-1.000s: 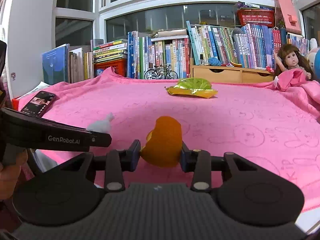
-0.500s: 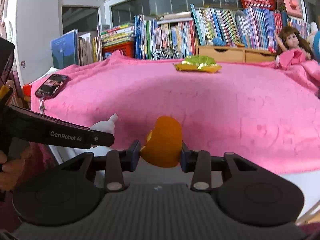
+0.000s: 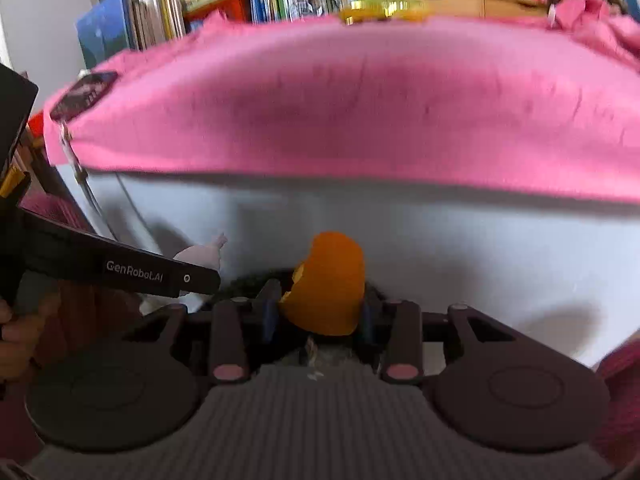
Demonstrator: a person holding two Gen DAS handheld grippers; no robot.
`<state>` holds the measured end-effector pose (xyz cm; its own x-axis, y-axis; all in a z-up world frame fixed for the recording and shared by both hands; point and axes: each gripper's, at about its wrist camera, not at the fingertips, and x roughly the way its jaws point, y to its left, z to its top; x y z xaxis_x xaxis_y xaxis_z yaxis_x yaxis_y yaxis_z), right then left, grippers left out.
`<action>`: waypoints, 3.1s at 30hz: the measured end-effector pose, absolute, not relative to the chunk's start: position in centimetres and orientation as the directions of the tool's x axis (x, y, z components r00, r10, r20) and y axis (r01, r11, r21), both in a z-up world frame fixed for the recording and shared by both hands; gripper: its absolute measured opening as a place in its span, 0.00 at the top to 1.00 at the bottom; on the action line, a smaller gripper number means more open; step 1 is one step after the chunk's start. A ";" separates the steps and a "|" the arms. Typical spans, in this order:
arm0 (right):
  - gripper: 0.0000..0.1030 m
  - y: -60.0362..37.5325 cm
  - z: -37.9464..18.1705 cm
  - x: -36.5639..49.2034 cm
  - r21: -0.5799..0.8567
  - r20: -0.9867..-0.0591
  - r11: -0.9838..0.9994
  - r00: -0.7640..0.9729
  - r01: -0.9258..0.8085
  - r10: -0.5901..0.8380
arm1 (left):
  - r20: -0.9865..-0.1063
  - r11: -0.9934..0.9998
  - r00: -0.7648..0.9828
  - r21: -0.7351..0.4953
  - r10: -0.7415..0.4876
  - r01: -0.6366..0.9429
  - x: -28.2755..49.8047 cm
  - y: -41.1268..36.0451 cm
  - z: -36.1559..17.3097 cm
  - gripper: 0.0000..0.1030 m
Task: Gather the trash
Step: 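Carry the tissue and bread slice down into the bin and open both tools, then raise both open tools back over the towel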
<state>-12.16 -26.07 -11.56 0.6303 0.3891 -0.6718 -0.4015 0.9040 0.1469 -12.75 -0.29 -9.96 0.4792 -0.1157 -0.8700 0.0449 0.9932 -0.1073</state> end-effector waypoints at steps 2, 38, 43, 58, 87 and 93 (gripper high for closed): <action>0.56 -25.7 -12.3 -12.3 0.142 -0.694 0.905 0.612 -0.401 0.380 | -0.886 0.992 0.446 -0.116 -0.123 0.043 -12.8 -0.3 -10.9 0.74; 0.54 -23.9 -16.0 -11.1 0.168 -0.824 0.915 0.457 -0.366 0.334 | -0.970 0.995 0.224 -0.101 -0.100 0.003 -12.1 -0.4 -16.7 0.73; 0.53 -23.9 -15.9 -11.1 0.170 -0.826 0.915 0.453 -0.365 0.334 | -0.971 0.995 0.219 -0.099 -0.097 0.003 -12.0 -0.4 -16.7 0.70; 0.33 -24.3 -15.7 -11.1 0.176 -0.820 0.921 0.465 -0.348 0.333 | -0.968 0.998 0.241 -0.068 -0.063 -0.011 -12.2 -0.2 -15.9 0.50; 0.08 -28.9 2.1 -1.1 0.114 -0.422 0.913 0.813 -0.391 0.401 | -0.563 0.976 0.807 -0.203 -0.178 0.073 -4.5 2.6 5.6 0.35; 0.05 -30.2 3.3 5.9 0.218 -0.426 0.931 0.830 -0.291 0.359 | -0.522 0.961 0.840 -0.275 -0.150 0.001 3.7 4.1 6.2 0.35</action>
